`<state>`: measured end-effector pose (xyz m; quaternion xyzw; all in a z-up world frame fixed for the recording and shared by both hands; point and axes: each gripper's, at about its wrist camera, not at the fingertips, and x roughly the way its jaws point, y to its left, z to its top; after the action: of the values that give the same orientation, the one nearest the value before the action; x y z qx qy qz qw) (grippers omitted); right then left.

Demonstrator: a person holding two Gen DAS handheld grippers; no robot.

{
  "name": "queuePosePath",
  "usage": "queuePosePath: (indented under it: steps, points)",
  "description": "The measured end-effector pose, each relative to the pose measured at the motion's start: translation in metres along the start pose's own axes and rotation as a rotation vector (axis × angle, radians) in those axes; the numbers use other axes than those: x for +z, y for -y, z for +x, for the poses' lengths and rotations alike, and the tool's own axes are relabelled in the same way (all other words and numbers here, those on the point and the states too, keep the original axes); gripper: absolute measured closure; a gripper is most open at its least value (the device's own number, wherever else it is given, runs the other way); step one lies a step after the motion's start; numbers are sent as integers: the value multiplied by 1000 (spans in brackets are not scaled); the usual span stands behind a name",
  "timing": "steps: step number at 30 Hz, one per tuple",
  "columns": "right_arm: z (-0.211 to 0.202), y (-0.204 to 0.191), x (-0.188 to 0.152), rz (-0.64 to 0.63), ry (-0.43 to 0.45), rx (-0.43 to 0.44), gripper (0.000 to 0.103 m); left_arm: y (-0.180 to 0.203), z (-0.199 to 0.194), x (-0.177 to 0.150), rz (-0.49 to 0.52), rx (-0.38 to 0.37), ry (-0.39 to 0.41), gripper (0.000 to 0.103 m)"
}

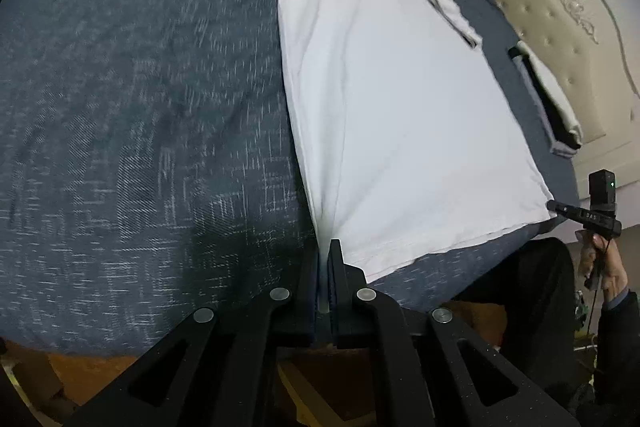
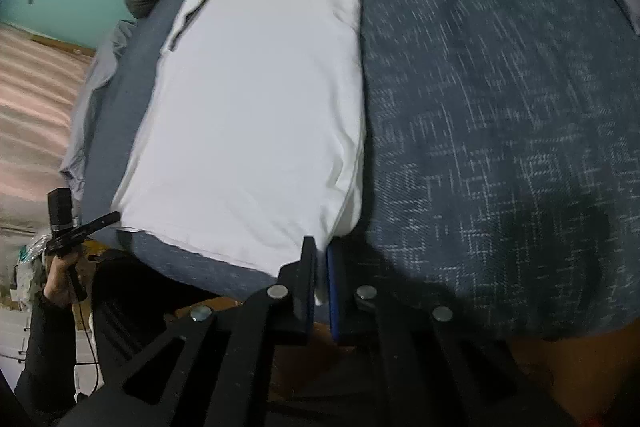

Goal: Fold clothes

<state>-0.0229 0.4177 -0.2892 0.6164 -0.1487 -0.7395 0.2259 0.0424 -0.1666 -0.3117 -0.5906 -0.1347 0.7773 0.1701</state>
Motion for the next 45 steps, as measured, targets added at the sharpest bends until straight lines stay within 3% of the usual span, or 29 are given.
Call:
queuePosePath:
  steps: [11,19,38,45]
  points:
    - [-64,-28,-4,-71,120,91,99,23,-43,5,75,-14,76,99]
    - [-86,-51,-13,-138,164,107,99,30,-73,-6,110,-13,115,99]
    - [-134,-89,-50,-265,209,157,99,66,-140,-45,219,-42,190,99]
    - [-140,-94,-58,-298,210,147,99,65,-147,-50,218,-43,204,99]
